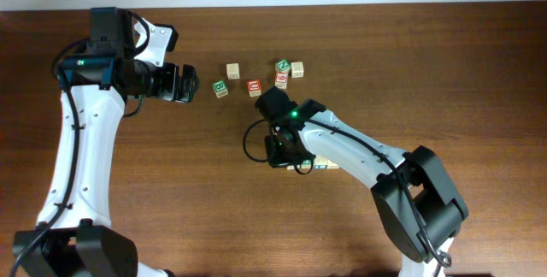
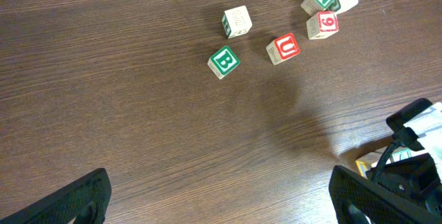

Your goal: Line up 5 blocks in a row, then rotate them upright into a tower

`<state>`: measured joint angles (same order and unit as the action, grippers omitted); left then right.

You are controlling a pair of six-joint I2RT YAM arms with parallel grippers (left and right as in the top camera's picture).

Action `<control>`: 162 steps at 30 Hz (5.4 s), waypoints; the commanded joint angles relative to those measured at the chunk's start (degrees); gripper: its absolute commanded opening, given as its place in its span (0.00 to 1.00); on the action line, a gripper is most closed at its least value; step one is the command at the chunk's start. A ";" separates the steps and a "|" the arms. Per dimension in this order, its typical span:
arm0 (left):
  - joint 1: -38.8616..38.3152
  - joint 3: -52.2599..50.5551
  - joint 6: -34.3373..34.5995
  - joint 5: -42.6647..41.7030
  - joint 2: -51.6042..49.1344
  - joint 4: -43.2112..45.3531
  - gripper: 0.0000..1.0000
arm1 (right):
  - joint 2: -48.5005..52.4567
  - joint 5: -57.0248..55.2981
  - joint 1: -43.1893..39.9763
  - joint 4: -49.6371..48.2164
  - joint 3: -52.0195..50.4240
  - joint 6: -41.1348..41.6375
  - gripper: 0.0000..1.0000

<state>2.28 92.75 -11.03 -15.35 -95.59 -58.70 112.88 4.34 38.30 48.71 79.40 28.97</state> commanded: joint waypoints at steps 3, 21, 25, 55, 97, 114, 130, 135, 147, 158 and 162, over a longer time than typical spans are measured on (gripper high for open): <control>-0.02 1.05 0.07 0.20 -0.31 0.11 0.99 | 0.74 -2.16 0.24 0.11 1.29 0.48 0.08; -0.02 1.05 0.07 0.20 -0.31 0.11 0.99 | 0.72 -3.08 0.20 2.08 5.55 2.82 0.13; -0.02 1.05 0.07 0.20 -0.31 0.11 0.99 | 0.72 -3.63 0.20 9.14 16.50 0.81 0.25; -0.02 1.05 0.07 0.20 -0.31 0.11 0.99 | 21.14 -12.31 -2.05 -27.23 23.65 -4.74 0.51; -0.02 1.05 0.07 0.20 -0.31 0.11 0.99 | 22.43 -3.65 -2.80 2.27 35.41 -4.79 0.47; -0.02 1.05 0.07 0.20 -0.31 0.11 0.99 | 25.68 -6.32 -2.64 -1.60 35.45 -6.27 0.30; -0.02 1.05 0.07 0.20 -0.31 0.11 0.99 | 23.28 4.76 -1.90 31.87 43.08 -6.01 0.27; -0.02 1.05 0.07 0.20 -0.31 0.11 0.99 | 23.28 4.74 -0.17 37.27 41.86 -5.86 0.27; -0.02 1.05 0.07 0.20 -0.31 0.11 0.99 | 23.28 4.74 1.16 36.81 36.85 -4.26 0.36; -0.02 1.05 0.07 0.20 -0.31 0.11 0.99 | 23.28 4.68 1.05 35.69 38.64 -4.33 0.42; -0.02 1.05 0.07 0.20 -0.31 0.11 0.99 | 23.21 4.68 1.05 36.15 43.10 -4.39 0.41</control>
<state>2.28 92.77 -11.03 -15.35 -95.59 -58.70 138.23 8.75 39.11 84.64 118.04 24.21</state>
